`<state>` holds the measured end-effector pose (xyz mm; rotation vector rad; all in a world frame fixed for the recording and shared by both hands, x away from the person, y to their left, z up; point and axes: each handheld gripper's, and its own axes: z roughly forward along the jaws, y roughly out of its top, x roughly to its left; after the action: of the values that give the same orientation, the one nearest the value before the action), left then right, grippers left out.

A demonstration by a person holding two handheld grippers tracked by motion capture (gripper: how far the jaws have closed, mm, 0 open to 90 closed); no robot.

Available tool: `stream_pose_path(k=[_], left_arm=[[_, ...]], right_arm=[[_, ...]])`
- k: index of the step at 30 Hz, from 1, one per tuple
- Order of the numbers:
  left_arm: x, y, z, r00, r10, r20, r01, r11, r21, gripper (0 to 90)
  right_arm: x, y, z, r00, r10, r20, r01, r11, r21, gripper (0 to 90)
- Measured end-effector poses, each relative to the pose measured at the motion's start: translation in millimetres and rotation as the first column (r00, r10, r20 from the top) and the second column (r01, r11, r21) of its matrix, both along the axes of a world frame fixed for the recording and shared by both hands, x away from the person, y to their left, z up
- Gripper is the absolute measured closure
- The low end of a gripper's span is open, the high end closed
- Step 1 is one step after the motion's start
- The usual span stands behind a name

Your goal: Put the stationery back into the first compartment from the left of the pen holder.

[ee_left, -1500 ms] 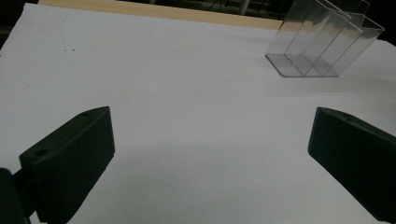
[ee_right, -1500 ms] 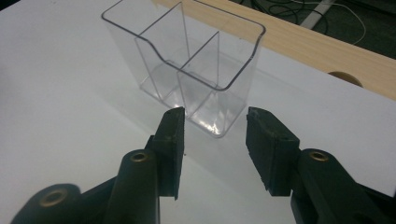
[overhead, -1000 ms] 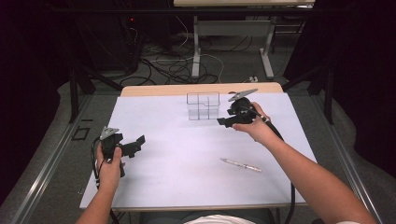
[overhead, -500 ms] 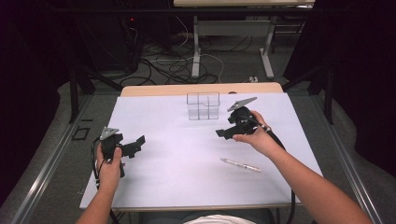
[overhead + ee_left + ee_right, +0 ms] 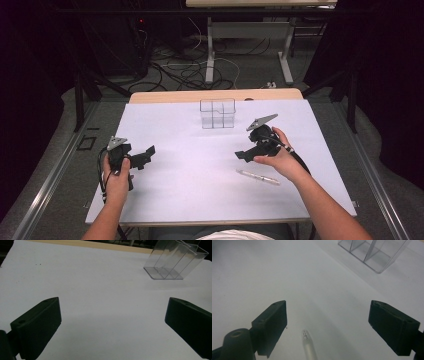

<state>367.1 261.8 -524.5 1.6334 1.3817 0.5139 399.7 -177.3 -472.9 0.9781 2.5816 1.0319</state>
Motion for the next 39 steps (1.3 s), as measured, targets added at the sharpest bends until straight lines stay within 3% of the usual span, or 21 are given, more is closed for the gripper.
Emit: stream_pose_path(k=[5,7,8,11,14,31,34,36,39], left_arm=[[-0.1,-0.4,0.8,1.0000,-0.004,0.004,0.004,1.0000,0.002,0.4],[-0.4,-0.4,1.2,1.0000,-0.006,0.002,0.006,1.0000,0.004,0.4],[-0.6,-0.4,1.4,1.0000,-0.007,0.002,0.007,1.0000,0.003,0.4],[-1.0,-0.5,2.1,0.9999,-0.008,0.010,0.008,1.0000,0.000,0.4],[-1.0,0.0,2.4,0.9999,-0.009,0.010,0.009,1.0000,0.001,0.4],[0.0,-1.1,1.3,0.9998,-0.018,0.006,0.018,0.9998,0.006,0.4],[0.2,-1.3,0.9,0.9998,-0.018,0.004,0.018,0.9998,0.005,0.4],[0.2,-1.4,0.9,0.9998,-0.020,0.004,0.020,0.9998,0.007,0.4],[0.4,-1.5,0.8,0.9998,-0.021,0.003,0.021,0.9998,0.007,0.4]], right_arm=[[-3.9,-3.4,-3.7,0.9996,0.027,-0.006,-0.027,0.9993,-0.028,15.2],[-6.2,-4.7,-5.3,0.9988,0.047,-0.013,-0.048,0.9966,-0.067,16.6],[-6.3,-5.6,-6.7,0.9974,0.071,-0.005,-0.072,0.9943,-0.079,18.1],[-10.1,-6.1,-9.1,0.9948,0.093,-0.040,-0.097,0.9888,-0.113,28.3],[-12.9,-5.5,-10.4,0.9927,0.112,-0.045,-0.117,0.9840,-0.135,30.2],[-13.2,2.2,-31.6,0.9861,0.146,-0.080,-0.159,0.9655,-0.206,37.4],[-15.4,3.0,-32.9,0.9857,0.121,-0.117,-0.145,0.9648,-0.220,39.1],[-13.4,1.8,-34.1,0.9838,0.135,-0.118,-0.159,0.9596,-0.232,40.5],[-13.9,1.5,-35.5,0.9796,0.135,-0.148,-0.166,0.9621,-0.216,47.8]])
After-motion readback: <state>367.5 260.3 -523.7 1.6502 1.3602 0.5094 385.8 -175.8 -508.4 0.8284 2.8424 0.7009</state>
